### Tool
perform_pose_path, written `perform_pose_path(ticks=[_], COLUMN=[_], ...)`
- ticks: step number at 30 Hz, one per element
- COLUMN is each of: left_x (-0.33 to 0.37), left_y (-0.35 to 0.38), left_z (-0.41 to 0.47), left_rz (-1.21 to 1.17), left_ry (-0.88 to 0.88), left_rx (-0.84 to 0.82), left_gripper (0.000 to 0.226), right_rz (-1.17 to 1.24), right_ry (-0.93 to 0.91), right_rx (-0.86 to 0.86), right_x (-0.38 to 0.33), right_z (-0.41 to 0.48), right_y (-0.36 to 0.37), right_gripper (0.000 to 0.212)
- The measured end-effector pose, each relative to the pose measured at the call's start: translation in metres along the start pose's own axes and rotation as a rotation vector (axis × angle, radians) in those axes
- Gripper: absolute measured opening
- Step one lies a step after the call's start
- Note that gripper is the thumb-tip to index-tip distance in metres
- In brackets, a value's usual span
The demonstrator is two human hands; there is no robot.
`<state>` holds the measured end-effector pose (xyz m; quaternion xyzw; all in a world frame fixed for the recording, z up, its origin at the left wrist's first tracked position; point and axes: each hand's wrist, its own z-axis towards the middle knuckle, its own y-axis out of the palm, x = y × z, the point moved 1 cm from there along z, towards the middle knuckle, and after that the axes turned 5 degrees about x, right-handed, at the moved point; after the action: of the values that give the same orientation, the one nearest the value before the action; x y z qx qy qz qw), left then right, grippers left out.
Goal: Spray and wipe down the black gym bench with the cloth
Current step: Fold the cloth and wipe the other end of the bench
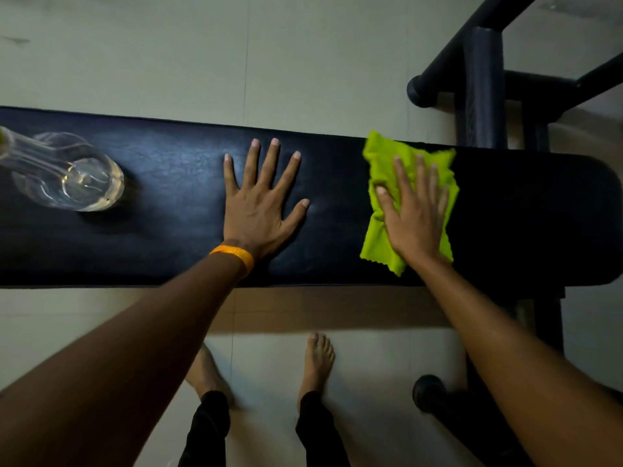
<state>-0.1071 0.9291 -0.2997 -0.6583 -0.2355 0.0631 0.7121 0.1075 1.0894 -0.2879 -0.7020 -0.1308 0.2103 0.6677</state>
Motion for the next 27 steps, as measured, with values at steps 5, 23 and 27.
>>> perform_pose_path(ticks=[5, 23, 27], left_x=[-0.025, -0.065, -0.063], left_y=[-0.015, -0.021, -0.021], left_z=[-0.017, -0.045, -0.045], left_rz=[0.047, 0.088, 0.081], left_ry=[-0.027, -0.099, -0.105], left_rx=[-0.046, -0.007, -0.002], left_gripper=[0.084, 0.092, 0.092], right_rz=[0.012, 0.003, 0.0], right_ry=[0.091, -0.531, -0.303], right_rx=[0.026, -0.076, 0.009], right_x=[-0.058, -0.152, -0.086], right_z=[-0.074, 0.011, 0.032], right_y=[0.01, 0.013, 0.01], right_gripper=[0.066, 0.061, 0.058])
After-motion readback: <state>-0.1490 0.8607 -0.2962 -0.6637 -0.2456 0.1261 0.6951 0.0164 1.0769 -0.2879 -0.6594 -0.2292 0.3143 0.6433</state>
